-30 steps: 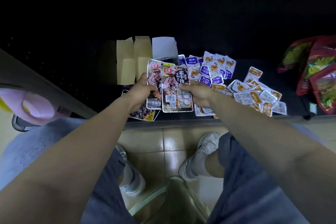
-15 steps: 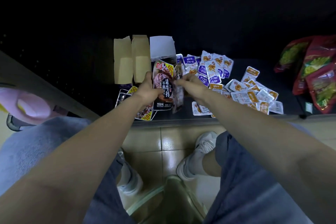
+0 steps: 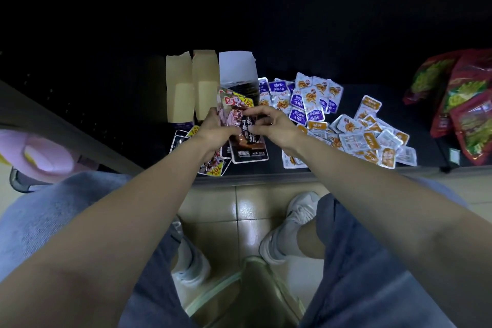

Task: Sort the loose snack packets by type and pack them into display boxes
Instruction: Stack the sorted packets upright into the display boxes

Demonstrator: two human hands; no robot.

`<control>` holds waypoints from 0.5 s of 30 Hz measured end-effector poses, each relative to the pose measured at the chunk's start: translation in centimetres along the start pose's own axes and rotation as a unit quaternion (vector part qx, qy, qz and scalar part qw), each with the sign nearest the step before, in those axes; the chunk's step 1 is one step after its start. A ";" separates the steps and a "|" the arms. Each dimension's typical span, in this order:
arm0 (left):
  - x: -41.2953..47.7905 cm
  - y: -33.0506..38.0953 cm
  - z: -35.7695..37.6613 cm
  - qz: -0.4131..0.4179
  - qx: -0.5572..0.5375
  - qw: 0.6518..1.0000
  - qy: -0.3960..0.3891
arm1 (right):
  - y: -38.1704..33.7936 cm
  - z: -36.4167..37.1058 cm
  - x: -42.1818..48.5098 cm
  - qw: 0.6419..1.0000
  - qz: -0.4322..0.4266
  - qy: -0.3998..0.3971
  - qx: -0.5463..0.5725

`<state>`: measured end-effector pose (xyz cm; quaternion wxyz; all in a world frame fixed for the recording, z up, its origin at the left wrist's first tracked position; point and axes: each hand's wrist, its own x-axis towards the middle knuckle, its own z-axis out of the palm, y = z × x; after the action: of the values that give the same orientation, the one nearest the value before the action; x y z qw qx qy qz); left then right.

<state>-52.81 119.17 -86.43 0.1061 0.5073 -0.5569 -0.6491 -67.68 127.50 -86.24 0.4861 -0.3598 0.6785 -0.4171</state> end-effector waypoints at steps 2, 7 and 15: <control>0.2 -0.1 -0.5 -0.013 0.015 1.000 -0.008 | 0.1 -0.1 0.4 0.998 0.017 0.055 0.012; 0.4 -0.5 -0.4 0.003 0.028 0.998 -0.049 | 0.7 -0.9 1.2 0.973 0.199 -0.052 0.104; 2.9 -0.5 0.1 0.049 0.126 0.989 -0.051 | 0.9 -3.6 4.1 0.988 0.152 -0.036 0.014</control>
<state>-54.00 117.35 -88.41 0.0439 0.4548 -0.6631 -0.5928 -72.31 124.95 -87.94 0.5730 -0.2606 0.7013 -0.3346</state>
